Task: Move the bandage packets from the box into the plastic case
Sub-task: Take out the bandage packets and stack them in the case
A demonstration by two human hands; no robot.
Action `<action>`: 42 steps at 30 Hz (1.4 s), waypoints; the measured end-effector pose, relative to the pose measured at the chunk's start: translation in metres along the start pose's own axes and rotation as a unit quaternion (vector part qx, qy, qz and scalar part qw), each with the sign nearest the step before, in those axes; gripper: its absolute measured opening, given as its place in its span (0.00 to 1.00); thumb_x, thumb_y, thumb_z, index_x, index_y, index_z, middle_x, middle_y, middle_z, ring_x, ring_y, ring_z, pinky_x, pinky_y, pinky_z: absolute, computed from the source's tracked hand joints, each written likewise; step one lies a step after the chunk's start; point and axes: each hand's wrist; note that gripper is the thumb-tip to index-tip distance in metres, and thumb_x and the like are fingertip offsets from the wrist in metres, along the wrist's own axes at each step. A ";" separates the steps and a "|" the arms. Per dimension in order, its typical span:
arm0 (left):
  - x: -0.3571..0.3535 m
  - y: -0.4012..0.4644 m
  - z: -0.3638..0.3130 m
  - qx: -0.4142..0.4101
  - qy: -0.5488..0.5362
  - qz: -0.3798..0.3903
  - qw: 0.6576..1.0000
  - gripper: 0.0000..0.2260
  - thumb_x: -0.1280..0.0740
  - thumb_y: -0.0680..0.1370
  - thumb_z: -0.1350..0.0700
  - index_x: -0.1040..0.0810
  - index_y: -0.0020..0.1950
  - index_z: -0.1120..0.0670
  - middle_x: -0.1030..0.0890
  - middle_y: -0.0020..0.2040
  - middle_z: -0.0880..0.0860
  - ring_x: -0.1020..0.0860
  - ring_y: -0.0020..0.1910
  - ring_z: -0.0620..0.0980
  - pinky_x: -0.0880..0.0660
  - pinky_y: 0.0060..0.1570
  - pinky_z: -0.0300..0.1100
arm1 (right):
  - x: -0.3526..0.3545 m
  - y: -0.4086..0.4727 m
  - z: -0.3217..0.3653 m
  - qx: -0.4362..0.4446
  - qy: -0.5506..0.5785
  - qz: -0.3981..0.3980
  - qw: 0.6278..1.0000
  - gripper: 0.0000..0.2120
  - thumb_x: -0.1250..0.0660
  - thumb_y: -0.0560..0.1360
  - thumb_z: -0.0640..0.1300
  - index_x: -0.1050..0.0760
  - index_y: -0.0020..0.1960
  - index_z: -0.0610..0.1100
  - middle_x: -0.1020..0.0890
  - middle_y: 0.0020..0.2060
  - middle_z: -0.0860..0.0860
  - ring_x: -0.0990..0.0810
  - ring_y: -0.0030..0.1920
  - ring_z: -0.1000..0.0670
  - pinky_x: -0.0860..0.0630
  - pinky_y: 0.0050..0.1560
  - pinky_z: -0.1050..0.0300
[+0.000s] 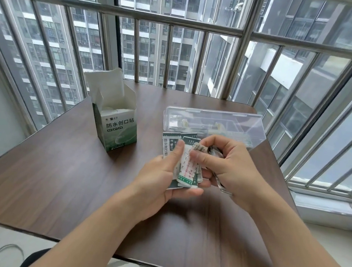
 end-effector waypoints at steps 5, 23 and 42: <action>0.005 0.000 0.001 -0.025 0.008 -0.022 0.999 0.26 0.46 0.80 0.38 0.19 0.57 0.56 0.15 0.50 0.62 0.15 0.45 0.61 0.18 0.30 0.44 | 0.001 -0.001 -0.011 0.006 -0.007 -0.023 1.000 0.07 0.26 0.72 0.34 0.24 0.42 0.39 0.26 0.28 0.39 0.32 0.25 0.49 0.40 0.22 0.64; 0.012 0.006 0.010 -0.025 0.030 -0.018 0.999 0.15 0.38 0.81 0.50 0.21 0.62 0.58 0.15 0.52 0.60 0.15 0.45 0.55 0.17 0.41 0.48 | -0.007 -0.006 -0.012 -0.024 -0.033 0.010 0.999 0.06 0.32 0.75 0.27 0.28 0.45 0.34 0.21 0.33 0.46 0.26 0.21 0.60 0.33 0.20 0.70; -0.002 0.018 0.005 -0.035 0.179 -0.176 0.967 0.15 0.29 0.76 0.44 0.29 0.42 0.53 0.33 0.29 0.50 0.33 0.21 0.47 0.26 0.30 0.43 | 0.035 0.004 -0.008 0.065 -0.340 -0.180 0.921 0.07 0.23 0.71 0.46 0.19 0.47 0.51 0.21 0.34 0.56 0.28 0.28 0.57 0.33 0.36 0.62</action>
Point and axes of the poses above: each hand's wrist, its own y-axis towards the middle knuckle, its own x-axis out of the back of the hand, z = x × y
